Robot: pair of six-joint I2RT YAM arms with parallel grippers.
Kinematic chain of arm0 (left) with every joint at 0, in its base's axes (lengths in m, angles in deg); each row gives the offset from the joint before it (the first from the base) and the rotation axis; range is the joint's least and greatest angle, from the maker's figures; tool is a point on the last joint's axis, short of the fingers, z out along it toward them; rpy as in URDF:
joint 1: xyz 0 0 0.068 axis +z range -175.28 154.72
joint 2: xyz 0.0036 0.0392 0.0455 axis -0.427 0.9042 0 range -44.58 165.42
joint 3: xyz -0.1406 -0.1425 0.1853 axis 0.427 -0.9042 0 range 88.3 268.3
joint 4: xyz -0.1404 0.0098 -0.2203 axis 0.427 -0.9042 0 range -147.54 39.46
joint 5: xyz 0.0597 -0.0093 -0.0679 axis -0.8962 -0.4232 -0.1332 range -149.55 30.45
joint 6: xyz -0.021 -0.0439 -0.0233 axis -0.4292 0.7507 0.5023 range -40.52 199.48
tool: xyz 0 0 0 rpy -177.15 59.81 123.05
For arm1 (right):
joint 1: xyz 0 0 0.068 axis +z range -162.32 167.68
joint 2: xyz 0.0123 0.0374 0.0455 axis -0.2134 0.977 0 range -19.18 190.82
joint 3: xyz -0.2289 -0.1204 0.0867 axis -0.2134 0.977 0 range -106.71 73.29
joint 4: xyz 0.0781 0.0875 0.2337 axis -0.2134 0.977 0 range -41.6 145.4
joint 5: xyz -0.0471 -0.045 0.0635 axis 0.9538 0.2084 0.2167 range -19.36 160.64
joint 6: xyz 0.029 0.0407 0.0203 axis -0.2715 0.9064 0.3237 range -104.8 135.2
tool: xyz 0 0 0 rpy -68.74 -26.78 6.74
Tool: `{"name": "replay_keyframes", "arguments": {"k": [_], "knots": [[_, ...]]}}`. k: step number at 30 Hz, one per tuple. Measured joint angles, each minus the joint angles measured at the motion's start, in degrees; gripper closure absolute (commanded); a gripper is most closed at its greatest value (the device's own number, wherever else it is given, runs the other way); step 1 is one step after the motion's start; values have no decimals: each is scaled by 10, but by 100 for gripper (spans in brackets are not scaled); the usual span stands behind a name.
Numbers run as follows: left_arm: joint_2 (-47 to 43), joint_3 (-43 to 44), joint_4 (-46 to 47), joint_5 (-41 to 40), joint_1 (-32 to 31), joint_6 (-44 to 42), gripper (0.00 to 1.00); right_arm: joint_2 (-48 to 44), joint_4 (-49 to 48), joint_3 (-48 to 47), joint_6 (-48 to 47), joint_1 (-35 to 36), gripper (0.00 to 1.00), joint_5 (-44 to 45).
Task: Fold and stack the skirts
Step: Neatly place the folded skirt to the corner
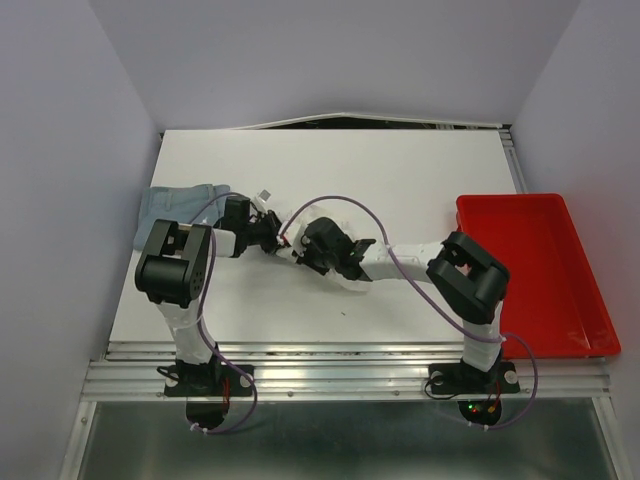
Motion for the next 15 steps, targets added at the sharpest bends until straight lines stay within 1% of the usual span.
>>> {"name": "replay_keyframes", "arguments": {"k": [1, 2, 4, 6, 8, 11, 13, 15], "knots": [[-2, 3, -9, 0, 0, -10, 100, 0, 0, 0, 1, -1, 31, 9], [-6, 11, -33, -5, 1, -19, 100, 0, 0, 0, 5, -2, 23, 15], [-15, 33, -73, -17, 5, -43, 100, -1, -4, 0, 6, -3, 15, 26], [-28, 62, -116, -34, 10, -72, 100, -5, -1, 0, 13, -4, 0, 32], [-39, 97, -156, -57, 16, -107, 100, -21, 11, 0, 25, -10, 0, 33], [-54, 166, -228, -114, 27, -177, 100, -46, 33, 0, 45, -21, 0, 23], [-63, 196, -264, -153, 35, -221, 100, -73, 57, 0, 68, -37, 0, 8], [-76, 207, -290, -174, 44, -252, 100, -96, 74, 0, 89, -57, 0, -12]]}}
